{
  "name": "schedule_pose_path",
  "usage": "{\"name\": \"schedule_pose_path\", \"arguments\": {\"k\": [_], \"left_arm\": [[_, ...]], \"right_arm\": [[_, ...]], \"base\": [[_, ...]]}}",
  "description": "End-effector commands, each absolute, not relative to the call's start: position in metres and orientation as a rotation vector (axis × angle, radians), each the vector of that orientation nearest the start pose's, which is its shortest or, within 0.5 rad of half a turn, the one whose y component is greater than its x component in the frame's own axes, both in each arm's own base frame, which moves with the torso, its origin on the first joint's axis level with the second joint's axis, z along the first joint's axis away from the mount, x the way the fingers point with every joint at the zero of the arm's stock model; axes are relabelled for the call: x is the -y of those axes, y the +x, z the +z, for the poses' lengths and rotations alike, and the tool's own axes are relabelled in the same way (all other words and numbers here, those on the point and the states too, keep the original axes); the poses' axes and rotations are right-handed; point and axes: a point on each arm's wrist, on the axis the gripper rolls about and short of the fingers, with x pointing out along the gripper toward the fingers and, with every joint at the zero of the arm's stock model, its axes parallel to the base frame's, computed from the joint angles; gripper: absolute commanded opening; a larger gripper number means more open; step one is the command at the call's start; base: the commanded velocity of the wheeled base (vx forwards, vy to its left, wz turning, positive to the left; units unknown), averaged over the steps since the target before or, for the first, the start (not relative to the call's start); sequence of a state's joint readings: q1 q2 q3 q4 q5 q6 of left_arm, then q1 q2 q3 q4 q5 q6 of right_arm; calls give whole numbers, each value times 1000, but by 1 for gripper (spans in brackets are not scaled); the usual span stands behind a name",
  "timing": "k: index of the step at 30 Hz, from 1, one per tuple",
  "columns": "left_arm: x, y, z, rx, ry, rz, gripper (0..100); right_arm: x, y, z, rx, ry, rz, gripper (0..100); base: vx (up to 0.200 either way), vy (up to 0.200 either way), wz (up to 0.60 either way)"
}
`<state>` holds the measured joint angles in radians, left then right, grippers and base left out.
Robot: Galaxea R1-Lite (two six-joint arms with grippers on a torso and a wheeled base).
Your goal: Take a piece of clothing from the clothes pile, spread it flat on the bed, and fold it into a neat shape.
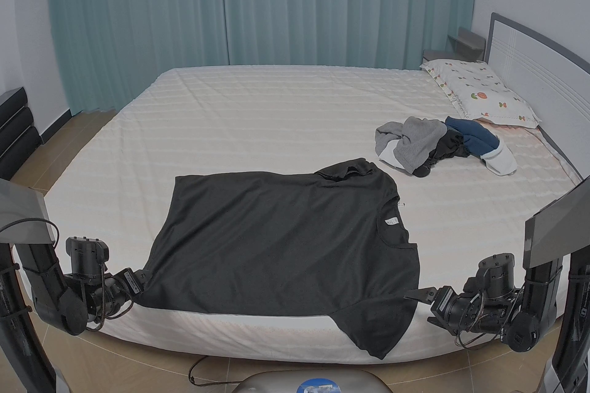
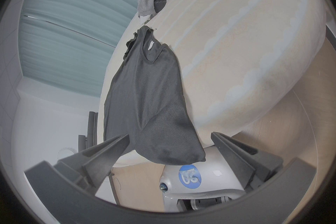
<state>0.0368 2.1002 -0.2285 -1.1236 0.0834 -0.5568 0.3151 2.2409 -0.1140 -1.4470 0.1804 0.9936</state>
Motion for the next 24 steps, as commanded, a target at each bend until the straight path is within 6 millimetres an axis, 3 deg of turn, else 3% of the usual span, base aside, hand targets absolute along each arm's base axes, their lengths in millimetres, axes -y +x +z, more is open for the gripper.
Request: {"name": "schedule_pose_path", "arguments": {"k": [1, 16, 24], "left_arm": [[-12, 248, 1, -688, -524, 320, 100], [-14, 249, 2, -679, -565, 319, 100], [-11, 248, 3, -681, -573, 315, 100]], "right_arm": [[-77, 222, -22, -876, 887, 88, 100], [-76, 220, -17, -839, 919, 102, 100], [-75, 220, -7, -784, 923, 120, 100]], "base": [[0, 0, 0], [0, 200, 0], [0, 0, 0]]}}
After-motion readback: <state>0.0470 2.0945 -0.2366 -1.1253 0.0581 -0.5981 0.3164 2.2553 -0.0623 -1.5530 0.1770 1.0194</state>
